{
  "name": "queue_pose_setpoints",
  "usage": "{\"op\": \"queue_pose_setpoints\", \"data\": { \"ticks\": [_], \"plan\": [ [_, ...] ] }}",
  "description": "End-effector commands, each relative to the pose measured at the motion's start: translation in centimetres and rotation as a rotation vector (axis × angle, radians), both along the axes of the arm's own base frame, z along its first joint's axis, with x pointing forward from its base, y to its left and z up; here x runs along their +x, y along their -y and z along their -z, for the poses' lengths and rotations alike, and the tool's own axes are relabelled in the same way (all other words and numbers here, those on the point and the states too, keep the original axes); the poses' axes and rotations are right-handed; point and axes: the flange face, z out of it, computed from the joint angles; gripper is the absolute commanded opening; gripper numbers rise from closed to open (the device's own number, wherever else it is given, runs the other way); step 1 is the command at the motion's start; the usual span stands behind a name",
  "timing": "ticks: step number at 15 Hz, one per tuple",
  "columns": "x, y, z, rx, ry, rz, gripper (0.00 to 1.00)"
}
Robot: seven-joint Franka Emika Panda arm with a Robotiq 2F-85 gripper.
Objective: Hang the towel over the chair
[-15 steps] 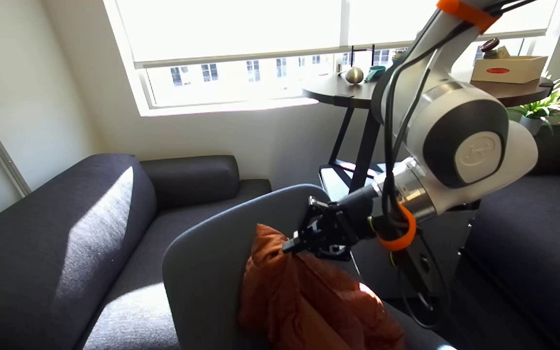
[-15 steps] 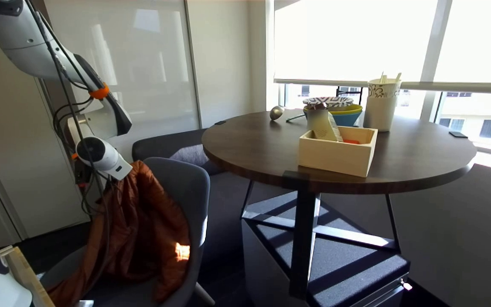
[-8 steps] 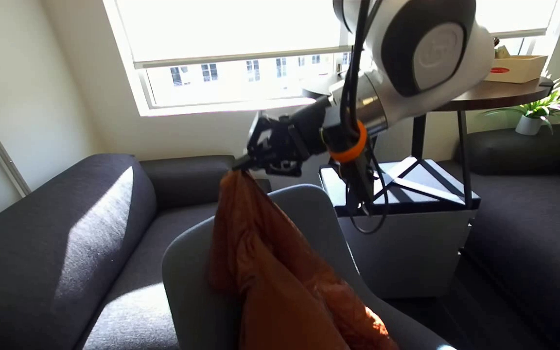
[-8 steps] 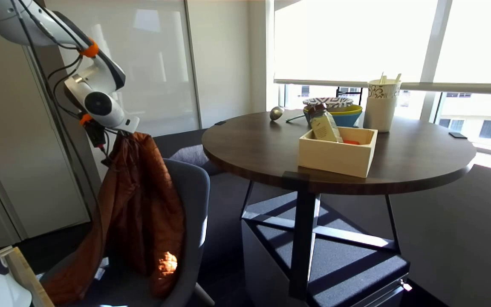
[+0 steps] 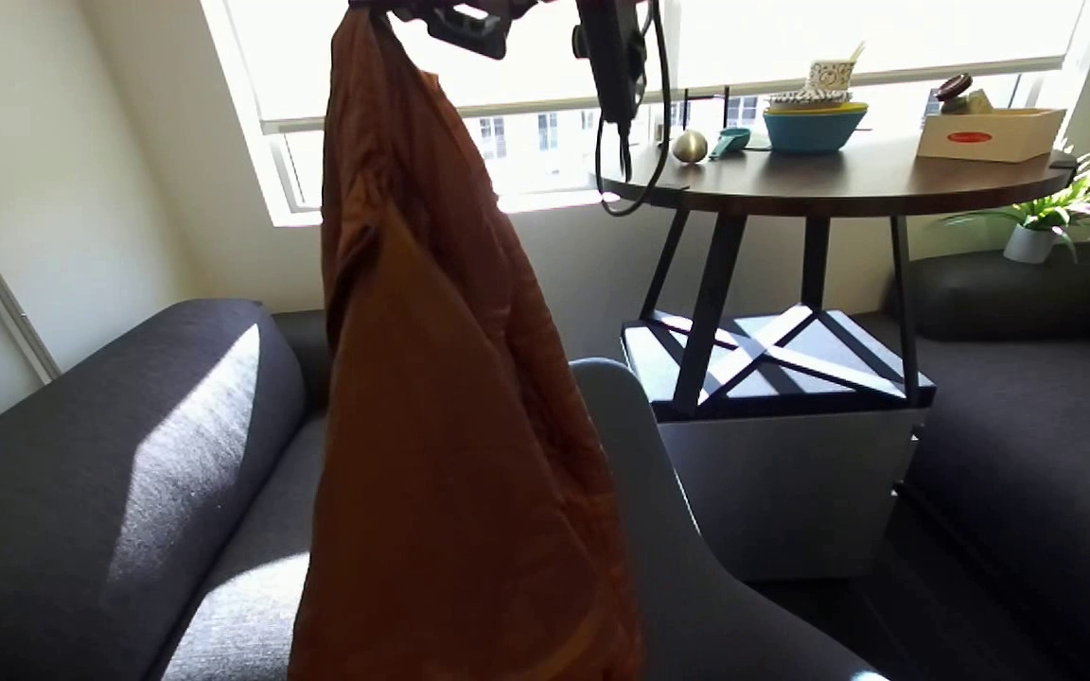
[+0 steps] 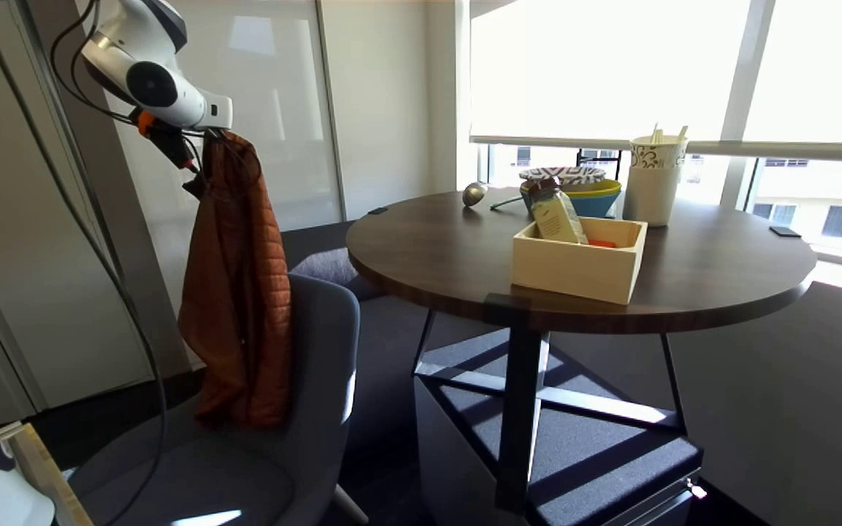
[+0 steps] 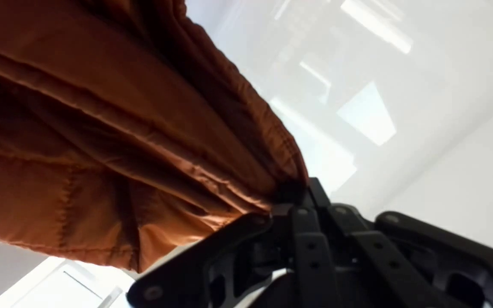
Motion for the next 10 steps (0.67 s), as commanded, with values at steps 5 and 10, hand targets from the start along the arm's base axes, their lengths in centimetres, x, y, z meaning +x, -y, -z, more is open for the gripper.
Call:
{"op": "queue_pose_setpoints", "data": {
  "ticks": [5,10],
  "plan": [
    [0.7,-0.4,-0.5,-0.083,0.088,-0.049,0.01],
    [1.2,-3.1,-0.5,-0.328,0.169,-0.246,0.01]
  ]
}}
